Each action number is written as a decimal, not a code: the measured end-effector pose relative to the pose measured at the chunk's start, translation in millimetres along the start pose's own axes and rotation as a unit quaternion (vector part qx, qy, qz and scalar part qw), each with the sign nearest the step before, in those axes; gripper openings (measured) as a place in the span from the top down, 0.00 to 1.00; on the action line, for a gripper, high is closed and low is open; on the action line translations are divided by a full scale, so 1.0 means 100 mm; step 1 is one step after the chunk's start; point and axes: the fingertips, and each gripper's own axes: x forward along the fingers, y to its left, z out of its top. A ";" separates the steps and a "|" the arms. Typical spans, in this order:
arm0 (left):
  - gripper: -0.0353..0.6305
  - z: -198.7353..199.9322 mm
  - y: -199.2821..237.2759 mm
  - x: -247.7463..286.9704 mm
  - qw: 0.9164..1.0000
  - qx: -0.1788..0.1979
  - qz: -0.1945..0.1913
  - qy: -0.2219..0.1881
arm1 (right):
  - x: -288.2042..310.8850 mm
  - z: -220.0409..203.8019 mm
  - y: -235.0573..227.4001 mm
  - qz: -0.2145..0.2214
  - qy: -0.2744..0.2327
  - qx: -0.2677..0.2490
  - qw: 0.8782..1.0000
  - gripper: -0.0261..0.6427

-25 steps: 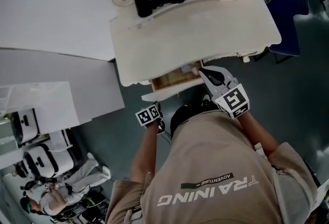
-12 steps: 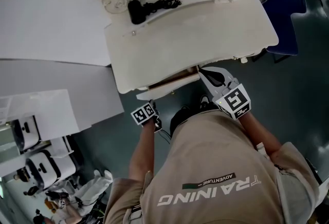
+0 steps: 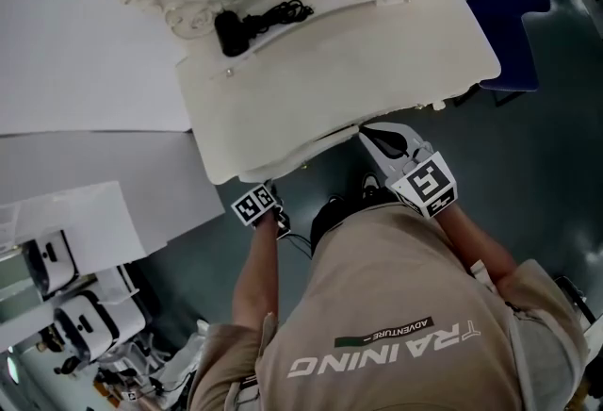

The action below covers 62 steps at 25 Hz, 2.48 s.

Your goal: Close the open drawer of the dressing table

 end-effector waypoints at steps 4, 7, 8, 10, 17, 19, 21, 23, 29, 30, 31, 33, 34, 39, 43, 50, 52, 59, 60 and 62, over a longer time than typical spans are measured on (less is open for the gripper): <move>0.92 0.14 -0.03 0.07 1.000 0.016 0.003 0.001 | 0.04 -0.01 -0.01 0.009 0.008 -0.002 1.000 0.96; 0.92 0.23 -0.04 0.11 1.000 0.016 0.002 -0.007 | 0.08 0.00 0.00 0.014 0.014 -0.009 1.000 0.96; 0.92 0.25 -0.04 0.12 1.000 0.016 0.000 -0.008 | 0.08 0.00 0.00 0.015 0.017 -0.010 1.000 0.96; 0.92 0.30 -0.05 0.13 1.000 0.023 -0.006 -0.009 | 0.11 0.02 0.00 0.014 0.018 -0.012 1.000 0.96; 0.92 0.30 -0.10 0.12 0.998 0.058 -0.020 0.000 | 0.16 0.04 0.13 0.009 0.021 -0.011 1.000 0.96; 0.92 0.24 -0.18 0.06 0.997 0.068 -0.026 0.002 | 0.15 0.04 0.17 0.008 0.020 -0.008 1.000 0.96; 0.92 0.09 -0.27 -0.02 0.996 0.076 -0.036 0.008 | 0.14 0.04 0.23 0.008 0.020 -0.003 1.000 0.96; 0.92 -0.02 -0.34 -0.12 0.995 0.087 -0.048 0.012 | 0.16 0.02 0.28 0.010 0.022 -0.001 1.000 0.96; 0.92 0.09 -0.59 -0.55 0.990 0.108 -0.083 -0.039 | 0.23 -0.11 0.45 0.029 0.053 -0.006 0.998 0.96; 0.92 0.18 -0.64 -0.67 0.988 0.114 -0.088 -0.059 | 0.23 -0.13 0.50 0.031 0.055 -0.011 0.998 0.96; 0.92 0.29 -0.70 -0.81 0.985 0.122 -0.093 -0.082 | 0.24 -0.13 0.55 0.033 0.054 -0.017 0.998 0.96; 0.92 0.55 -0.85 -1.10 0.976 0.130 -0.106 -0.135 | 0.27 -0.10 0.61 0.036 0.051 -0.024 0.998 0.96; 0.92 0.69 -0.92 -1.26 0.972 0.129 -0.115 -0.162 | 0.28 -0.06 0.63 0.035 0.048 -0.023 0.998 0.96; 0.92 1.34 -1.30 -2.17 0.934 0.148 -0.163 -0.283 | 0.36 0.28 0.71 0.012 0.018 -0.033 0.999 0.96; 0.92 1.70 -1.56 -2.84 0.895 0.168 -0.203 -0.360 | 0.38 0.59 0.78 0.006 -0.006 -0.075 0.997 0.96; 0.92 2.03 -1.78 -3.56 0.850 0.186 -0.227 -0.438 | 0.31 1.12 0.90 0.000 -0.050 -0.112 0.992 0.96; 0.92 2.10 -1.83 -3.70 0.841 0.197 -0.227 -0.451 | 0.26 1.28 0.92 -0.005 -0.063 -0.123 0.990 0.96; 0.92 2.09 -1.94 -4.01 0.819 0.234 -0.219 -0.475 | 0.02 1.56 0.94 -0.030 -0.098 -0.127 0.987 0.96; 0.92 2.09 -1.94 -4.03 0.817 0.234 -0.219 -0.479 | 0.01 1.59 0.94 -0.033 -0.103 -0.130 0.986 0.96; 0.92 2.08 -1.92 -4.03 0.816 0.235 -0.217 -0.481 | -0.02 1.65 0.95 -0.039 -0.109 -0.134 0.984 0.96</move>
